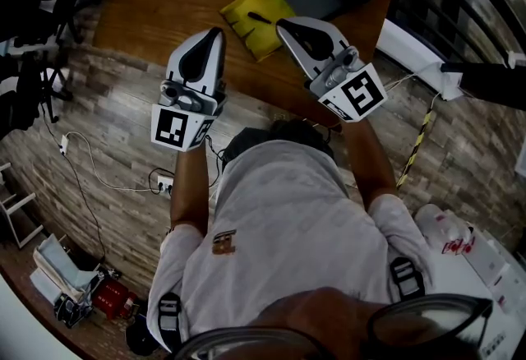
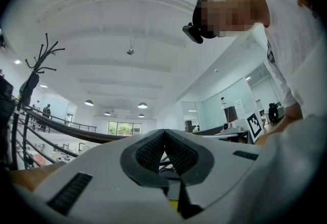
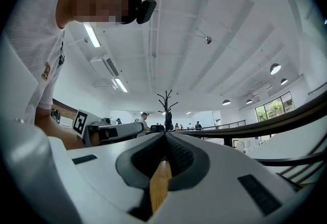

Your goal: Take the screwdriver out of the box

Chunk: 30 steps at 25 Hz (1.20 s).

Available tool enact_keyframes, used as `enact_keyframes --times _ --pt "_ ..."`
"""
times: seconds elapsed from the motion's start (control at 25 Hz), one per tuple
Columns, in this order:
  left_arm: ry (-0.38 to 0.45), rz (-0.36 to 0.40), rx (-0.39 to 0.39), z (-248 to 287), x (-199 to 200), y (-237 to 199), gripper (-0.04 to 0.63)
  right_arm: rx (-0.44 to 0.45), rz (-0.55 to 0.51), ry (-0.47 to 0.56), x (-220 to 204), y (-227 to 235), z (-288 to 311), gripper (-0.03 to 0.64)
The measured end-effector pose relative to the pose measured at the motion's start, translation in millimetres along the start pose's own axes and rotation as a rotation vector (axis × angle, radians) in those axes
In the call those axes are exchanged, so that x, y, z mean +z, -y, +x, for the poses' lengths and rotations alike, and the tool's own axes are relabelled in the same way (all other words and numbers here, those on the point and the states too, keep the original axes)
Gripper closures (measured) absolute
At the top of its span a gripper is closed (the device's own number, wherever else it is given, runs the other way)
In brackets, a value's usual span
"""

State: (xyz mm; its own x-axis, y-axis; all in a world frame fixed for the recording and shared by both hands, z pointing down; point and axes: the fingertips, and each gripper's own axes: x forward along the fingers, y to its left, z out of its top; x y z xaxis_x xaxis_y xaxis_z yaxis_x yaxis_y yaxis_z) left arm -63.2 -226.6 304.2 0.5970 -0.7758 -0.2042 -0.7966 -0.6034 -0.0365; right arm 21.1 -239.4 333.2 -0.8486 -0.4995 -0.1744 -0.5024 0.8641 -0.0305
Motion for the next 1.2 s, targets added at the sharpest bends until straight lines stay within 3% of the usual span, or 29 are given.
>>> enact_keyframes --times 0.72,1.2 --pt "-0.03 -0.018 -0.037 15 -15 -16 0.577 -0.031 -0.097 -0.06 0 15 25 0.584" --pt "-0.041 -0.044 -0.052 13 -30 -42 0.577 -0.035 -0.186 -0.171 -28 11 57 0.584"
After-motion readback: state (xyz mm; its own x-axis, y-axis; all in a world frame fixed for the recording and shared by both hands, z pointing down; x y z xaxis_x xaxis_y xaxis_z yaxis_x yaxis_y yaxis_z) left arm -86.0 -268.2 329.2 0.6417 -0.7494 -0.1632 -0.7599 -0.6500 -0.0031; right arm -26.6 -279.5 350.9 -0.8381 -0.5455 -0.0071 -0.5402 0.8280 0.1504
